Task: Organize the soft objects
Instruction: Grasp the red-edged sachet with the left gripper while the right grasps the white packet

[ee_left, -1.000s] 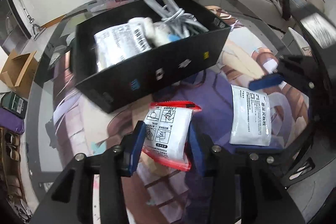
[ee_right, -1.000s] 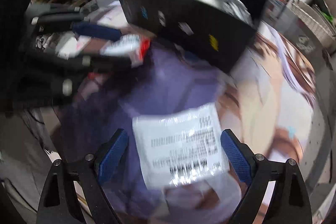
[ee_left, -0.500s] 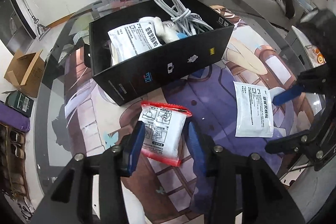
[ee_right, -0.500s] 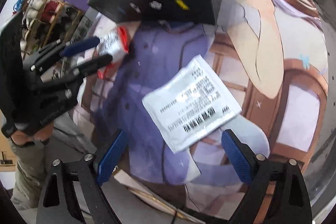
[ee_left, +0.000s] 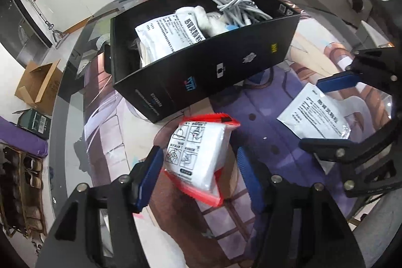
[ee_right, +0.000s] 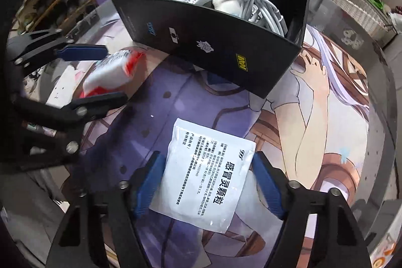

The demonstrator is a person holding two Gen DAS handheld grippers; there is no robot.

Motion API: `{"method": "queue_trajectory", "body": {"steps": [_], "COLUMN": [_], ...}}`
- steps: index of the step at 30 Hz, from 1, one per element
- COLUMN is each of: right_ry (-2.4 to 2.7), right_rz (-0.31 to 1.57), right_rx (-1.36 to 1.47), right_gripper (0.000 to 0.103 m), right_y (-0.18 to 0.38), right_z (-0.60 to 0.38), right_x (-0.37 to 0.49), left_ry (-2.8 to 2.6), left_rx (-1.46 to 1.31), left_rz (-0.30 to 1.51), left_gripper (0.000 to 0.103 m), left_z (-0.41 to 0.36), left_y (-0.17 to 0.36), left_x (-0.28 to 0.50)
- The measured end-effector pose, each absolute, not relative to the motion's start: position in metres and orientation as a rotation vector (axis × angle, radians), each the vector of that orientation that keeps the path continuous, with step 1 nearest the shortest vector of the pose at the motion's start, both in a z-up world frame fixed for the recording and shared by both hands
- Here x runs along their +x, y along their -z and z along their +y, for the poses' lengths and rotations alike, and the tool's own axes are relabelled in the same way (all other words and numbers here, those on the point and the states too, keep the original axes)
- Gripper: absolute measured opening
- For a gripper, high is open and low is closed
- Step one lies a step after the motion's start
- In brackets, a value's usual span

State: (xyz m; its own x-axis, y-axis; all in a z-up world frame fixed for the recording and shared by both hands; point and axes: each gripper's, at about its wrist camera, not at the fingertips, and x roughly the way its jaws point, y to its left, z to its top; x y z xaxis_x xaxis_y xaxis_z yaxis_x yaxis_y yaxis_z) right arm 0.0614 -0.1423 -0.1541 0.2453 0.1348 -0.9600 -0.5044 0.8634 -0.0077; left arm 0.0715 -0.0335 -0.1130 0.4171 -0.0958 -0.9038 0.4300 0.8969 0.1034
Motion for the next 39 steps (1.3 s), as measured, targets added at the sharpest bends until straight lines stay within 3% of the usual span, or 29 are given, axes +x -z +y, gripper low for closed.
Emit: {"method": "queue_trajectory", "body": {"steps": [6, 10, 15, 18, 20, 22, 25, 39], "right_ry": [-0.44, -0.417, -0.428, -0.467, -0.506, -0.527, -0.543, -0.554], "right_rz": [1.263, 1.281, 1.292, 1.265, 1.252, 1.235, 1.225, 1.114], "right_rx": [-0.337, -0.388, -0.371, -0.387, -0.399, -0.407, -0.401, -0.313], "right_gripper": [0.073, 0.083, 0.083, 0.071, 0.052, 0.04, 0.031, 0.026], "right_y": [0.151, 0.142, 0.146, 0.145, 0.141, 0.138, 0.137, 0.099], "right_z": [-0.156, -0.155, -0.156, -0.156, -0.151, -0.146, -0.142, -0.148], "right_x": [0.055, 0.053, 0.049, 0.045, 0.043, 0.039, 0.037, 0.039], "left_ry": [0.333, 0.342, 0.353, 0.396, 0.404, 0.402, 0.406, 0.398], "left_rx": [0.335, 0.34, 0.327, 0.247, 0.253, 0.249, 0.264, 0.217], "left_rz": [1.108, 1.11, 1.109, 1.118, 1.121, 1.121, 1.112, 1.008], "left_gripper": [0.062, 0.063, 0.063, 0.044, 0.043, 0.042, 0.042, 0.042], "left_z": [-0.031, -0.03, -0.029, -0.023, -0.024, -0.023, -0.026, -0.028], "left_y": [0.117, 0.118, 0.122, 0.123, 0.123, 0.124, 0.123, 0.086], "left_x": [0.077, 0.078, 0.08, 0.08, 0.079, 0.079, 0.077, 0.075]}}
